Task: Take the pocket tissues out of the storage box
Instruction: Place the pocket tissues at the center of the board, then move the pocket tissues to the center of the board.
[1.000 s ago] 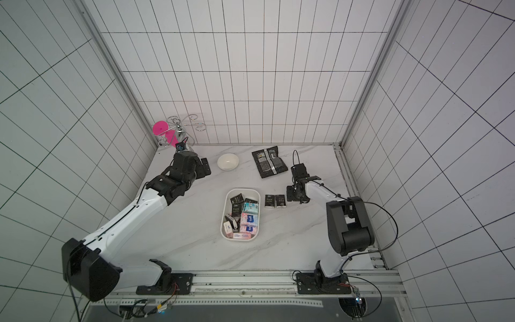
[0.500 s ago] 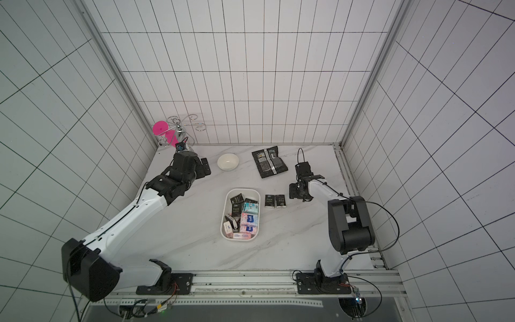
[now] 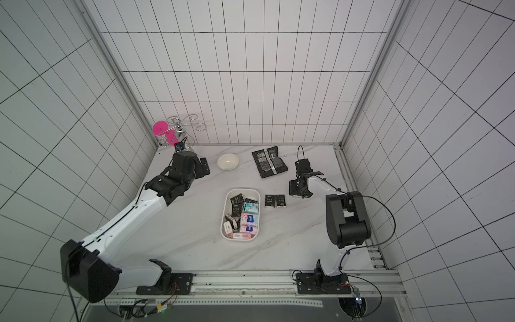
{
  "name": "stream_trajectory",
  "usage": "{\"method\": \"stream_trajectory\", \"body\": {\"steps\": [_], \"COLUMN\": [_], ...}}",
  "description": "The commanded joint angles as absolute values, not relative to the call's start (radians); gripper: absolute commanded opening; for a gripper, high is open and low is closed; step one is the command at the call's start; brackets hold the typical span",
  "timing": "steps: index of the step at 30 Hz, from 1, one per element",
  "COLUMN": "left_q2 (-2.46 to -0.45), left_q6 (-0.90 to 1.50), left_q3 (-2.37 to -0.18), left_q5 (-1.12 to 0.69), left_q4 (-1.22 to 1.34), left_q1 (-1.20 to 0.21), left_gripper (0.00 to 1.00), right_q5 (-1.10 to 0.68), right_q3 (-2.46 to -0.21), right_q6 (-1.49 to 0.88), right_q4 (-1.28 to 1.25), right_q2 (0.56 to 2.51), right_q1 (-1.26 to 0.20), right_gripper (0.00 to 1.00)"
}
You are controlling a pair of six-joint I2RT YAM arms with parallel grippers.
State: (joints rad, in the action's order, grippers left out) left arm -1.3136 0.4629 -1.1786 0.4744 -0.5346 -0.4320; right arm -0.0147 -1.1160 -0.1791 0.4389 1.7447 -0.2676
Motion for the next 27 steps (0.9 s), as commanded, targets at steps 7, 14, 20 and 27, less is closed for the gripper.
{"method": "stream_trajectory", "body": {"steps": [7, 14, 20, 27], "left_q2": [-1.3, -1.292, -1.296, -1.302], "left_q6": [0.45, 0.438, 0.442, 0.447], "left_q3": [-1.222, -1.228, -1.227, -1.218], "left_q5": [0.486, 0.499, 0.494, 0.486], "left_q4": [-0.532, -0.538, -0.538, -0.531], "left_q1": [-0.434, -0.433, -0.431, -0.433], "left_gripper": [0.99, 0.99, 0.99, 0.99], "right_q5": [-0.006, 0.002, 0.004, -0.004], "right_q3": [-1.206, -1.227, -1.199, -1.137], "right_q6": [-0.18, -0.185, -0.187, -0.214], "right_q4": [0.483, 0.49, 0.482, 0.474], "right_q2": [1.815, 1.86, 1.839, 1.785], "right_q1": [-0.258, -0.253, -0.253, -0.264], "right_gripper": [0.64, 0.59, 0.51, 0.49]}}
